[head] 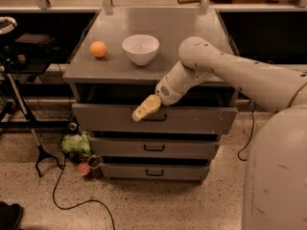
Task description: Open top drawer
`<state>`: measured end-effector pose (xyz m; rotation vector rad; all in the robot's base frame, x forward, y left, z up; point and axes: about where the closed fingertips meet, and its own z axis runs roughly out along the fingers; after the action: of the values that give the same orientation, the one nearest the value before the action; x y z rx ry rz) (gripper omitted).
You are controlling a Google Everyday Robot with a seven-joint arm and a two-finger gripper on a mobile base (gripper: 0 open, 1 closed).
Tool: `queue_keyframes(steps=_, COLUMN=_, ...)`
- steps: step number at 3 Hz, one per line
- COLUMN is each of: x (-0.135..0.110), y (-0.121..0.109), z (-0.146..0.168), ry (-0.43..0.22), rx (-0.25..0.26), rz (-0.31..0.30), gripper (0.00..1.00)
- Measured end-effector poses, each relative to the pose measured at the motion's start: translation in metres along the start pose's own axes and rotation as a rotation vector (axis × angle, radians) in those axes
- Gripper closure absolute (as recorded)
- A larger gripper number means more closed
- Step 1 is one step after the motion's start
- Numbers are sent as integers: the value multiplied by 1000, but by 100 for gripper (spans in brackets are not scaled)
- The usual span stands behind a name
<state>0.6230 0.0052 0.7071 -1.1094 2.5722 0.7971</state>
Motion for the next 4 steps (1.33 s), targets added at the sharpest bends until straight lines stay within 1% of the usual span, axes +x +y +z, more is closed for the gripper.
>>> queue_keyframes(steps=1, x=6, y=2, z=-3, ry=15, rx=-16, rz=38, gripper=0)
queue_keyframes(steps=2, x=21, y=6, z=-6, ry=41, rx=-40, rz=119, gripper=0)
queue_keyframes(steps=3, x=21, y=6, z=-6, ry=41, rx=-40, rz=119, gripper=0)
queue_keyframes(steps=4, x=49, y=15, z=-12, ry=88, rx=-55, rz=248, gripper=0)
